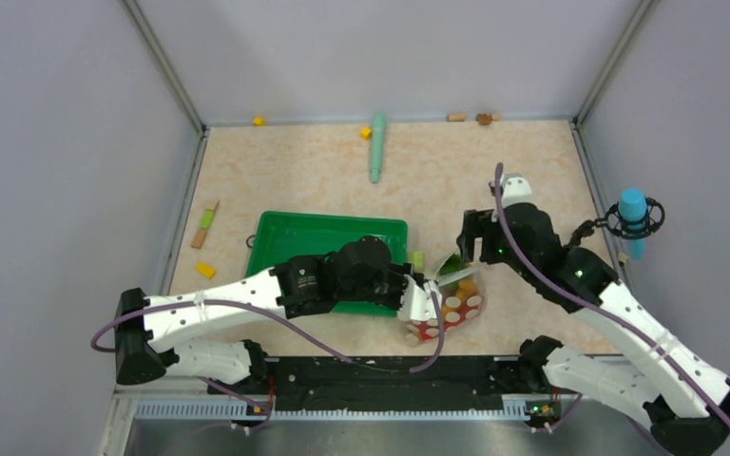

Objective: Place the food in the zip-top bag and seal the zipper

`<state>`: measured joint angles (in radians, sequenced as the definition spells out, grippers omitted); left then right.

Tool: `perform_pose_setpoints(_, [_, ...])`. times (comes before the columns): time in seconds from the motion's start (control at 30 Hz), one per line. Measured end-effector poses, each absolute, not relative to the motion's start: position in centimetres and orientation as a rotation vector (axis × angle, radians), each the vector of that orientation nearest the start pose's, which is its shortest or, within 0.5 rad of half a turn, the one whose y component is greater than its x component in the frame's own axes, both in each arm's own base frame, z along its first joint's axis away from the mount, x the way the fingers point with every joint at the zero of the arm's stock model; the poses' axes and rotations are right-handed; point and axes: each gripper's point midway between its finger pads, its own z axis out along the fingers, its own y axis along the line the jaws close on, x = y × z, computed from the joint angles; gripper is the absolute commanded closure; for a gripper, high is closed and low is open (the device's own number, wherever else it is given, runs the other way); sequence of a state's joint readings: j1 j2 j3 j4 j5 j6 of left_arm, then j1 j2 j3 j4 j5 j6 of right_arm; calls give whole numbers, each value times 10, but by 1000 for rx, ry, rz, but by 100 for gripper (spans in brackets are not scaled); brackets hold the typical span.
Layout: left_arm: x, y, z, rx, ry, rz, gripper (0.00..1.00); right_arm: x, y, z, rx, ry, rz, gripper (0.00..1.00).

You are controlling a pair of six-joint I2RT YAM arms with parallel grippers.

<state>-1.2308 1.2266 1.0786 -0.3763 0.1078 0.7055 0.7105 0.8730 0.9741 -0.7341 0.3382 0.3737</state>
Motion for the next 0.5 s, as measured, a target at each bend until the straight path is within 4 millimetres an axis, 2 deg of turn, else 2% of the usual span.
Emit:
perform_pose_setpoints(0.17, [142, -357, 232, 1777, 1152, -398, 100, 215, 119, 252, -123, 2062, 280, 21])
perform_pose_setpoints(0.3, [146, -355, 233, 1776, 1149, -385, 100, 207, 108, 264, -49, 2015, 309, 21])
perform_pose_setpoints(0.37, [146, -355, 233, 1778, 1143, -386, 100, 205, 104, 261, 4, 2009, 317, 21])
perform_pose_setpoints(0.5, [142, -352, 236, 1783, 1117, -399, 100, 203, 95, 237, 82, 2059, 272, 23])
